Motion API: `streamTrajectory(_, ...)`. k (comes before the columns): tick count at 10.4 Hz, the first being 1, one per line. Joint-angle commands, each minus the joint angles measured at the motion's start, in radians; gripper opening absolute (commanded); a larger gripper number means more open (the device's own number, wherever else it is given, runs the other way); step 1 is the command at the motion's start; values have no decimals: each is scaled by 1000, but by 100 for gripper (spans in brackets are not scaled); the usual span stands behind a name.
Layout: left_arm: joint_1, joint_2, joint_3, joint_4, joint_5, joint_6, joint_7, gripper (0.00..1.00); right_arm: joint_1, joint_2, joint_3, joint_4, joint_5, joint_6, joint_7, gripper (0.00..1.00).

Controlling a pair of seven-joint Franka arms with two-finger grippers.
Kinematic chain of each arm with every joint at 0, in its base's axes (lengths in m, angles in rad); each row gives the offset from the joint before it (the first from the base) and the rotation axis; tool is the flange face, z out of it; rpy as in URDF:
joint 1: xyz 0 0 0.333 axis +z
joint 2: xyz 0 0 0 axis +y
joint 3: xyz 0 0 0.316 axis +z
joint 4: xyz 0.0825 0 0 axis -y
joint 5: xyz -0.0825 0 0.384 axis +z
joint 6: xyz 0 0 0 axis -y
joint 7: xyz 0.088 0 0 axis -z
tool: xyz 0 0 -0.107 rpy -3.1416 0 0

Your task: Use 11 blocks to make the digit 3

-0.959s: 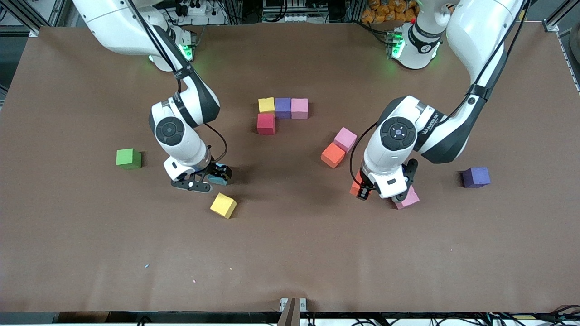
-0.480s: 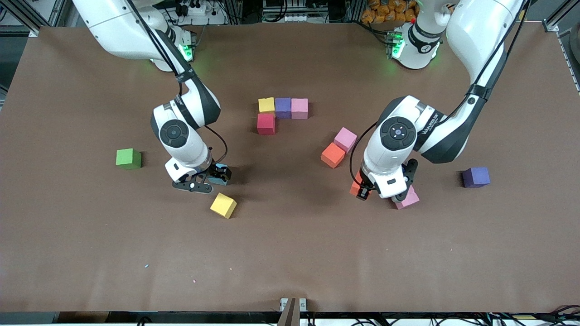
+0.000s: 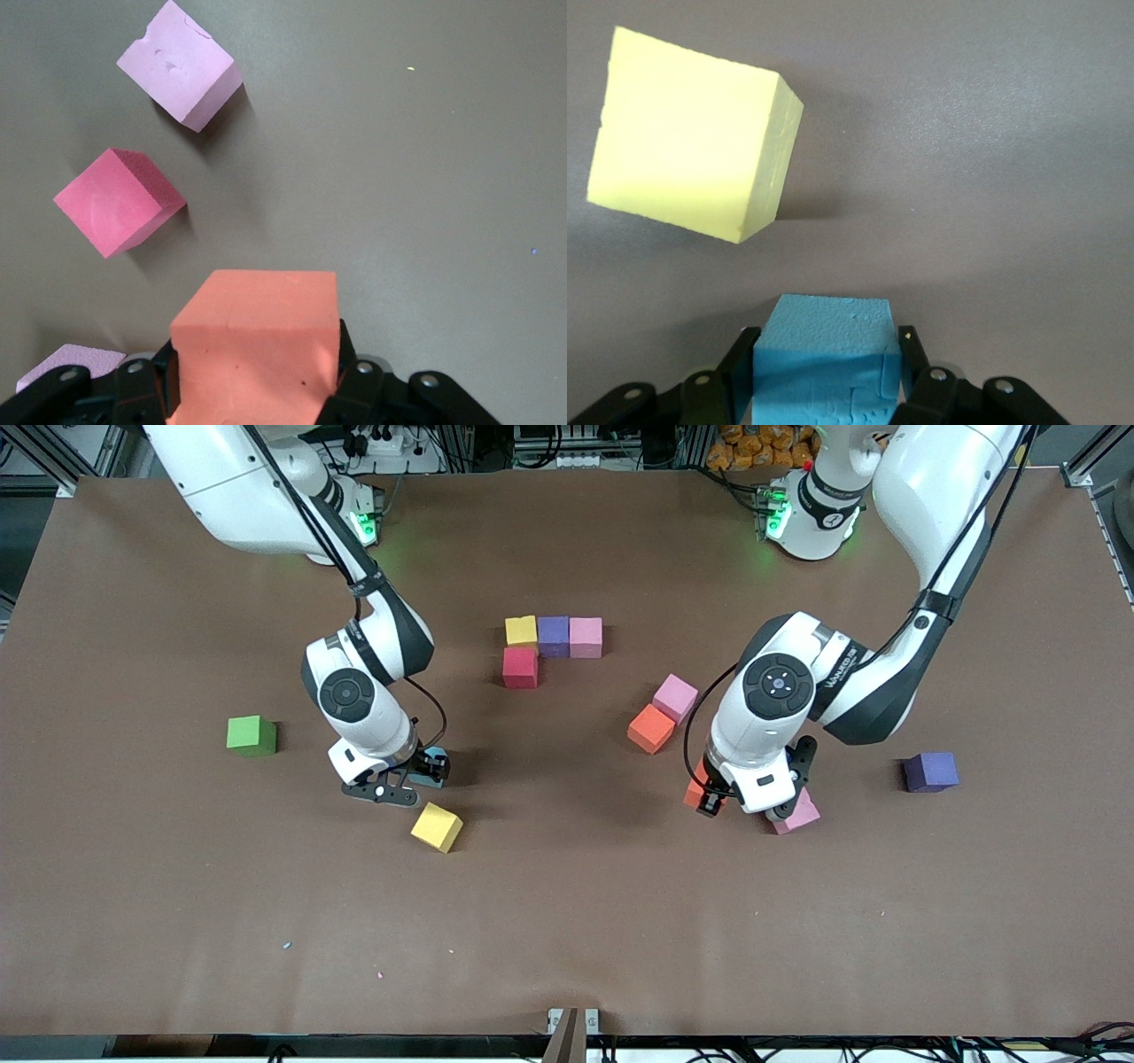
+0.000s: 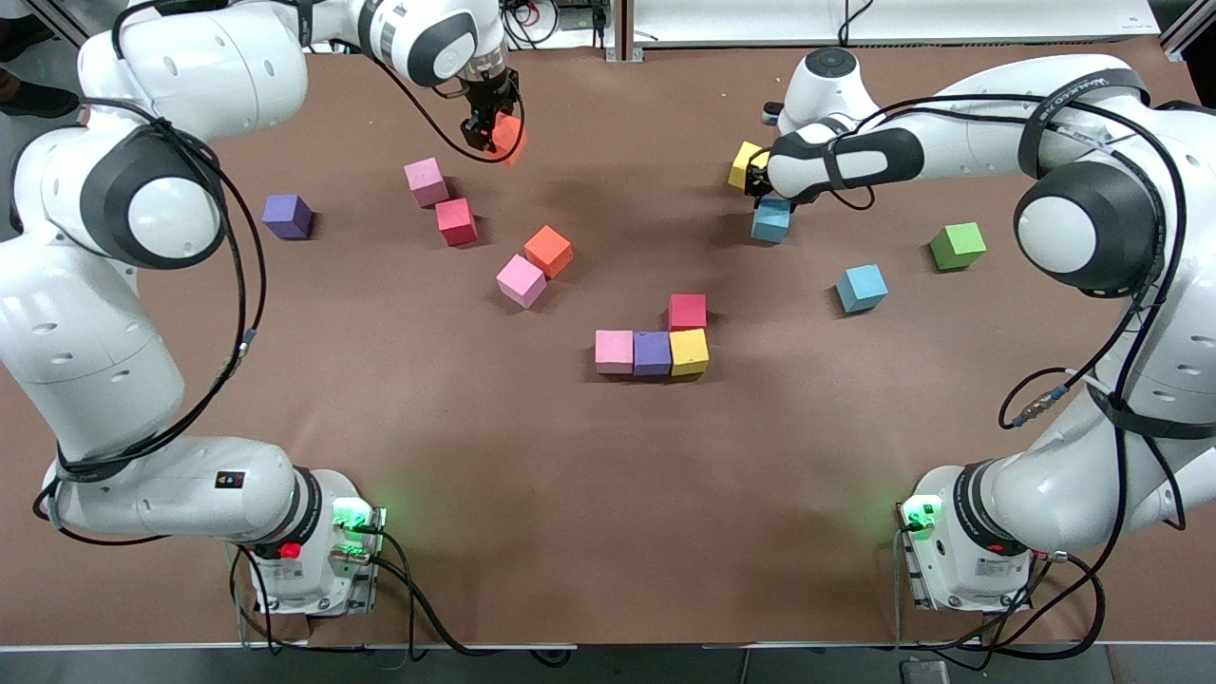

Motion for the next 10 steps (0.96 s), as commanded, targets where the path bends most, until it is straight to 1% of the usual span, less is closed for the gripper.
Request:
streamTrajectory(1,2,-17,-3,1,-14,-24,2,0,-7,8,6,10,-20,4,20,31)
streamTrajectory(2,2,-17,-3,1,-14,-24,2,0,-7,8,6,10,-20,4,20,28)
streamTrajectory(5,6,-19,-4,1,-14,-24,2,0,-7,4,8,12,-19,1,14,27)
streamTrajectory(8,4,-23,-6,2,-19,-35,-1,0,-7,-18,15,23,-16,-16,2,27)
streamTrajectory(10,-5,-23,-4,21,-52,-39,-4,0,-7,-32,31,56,-10,-106,3,27)
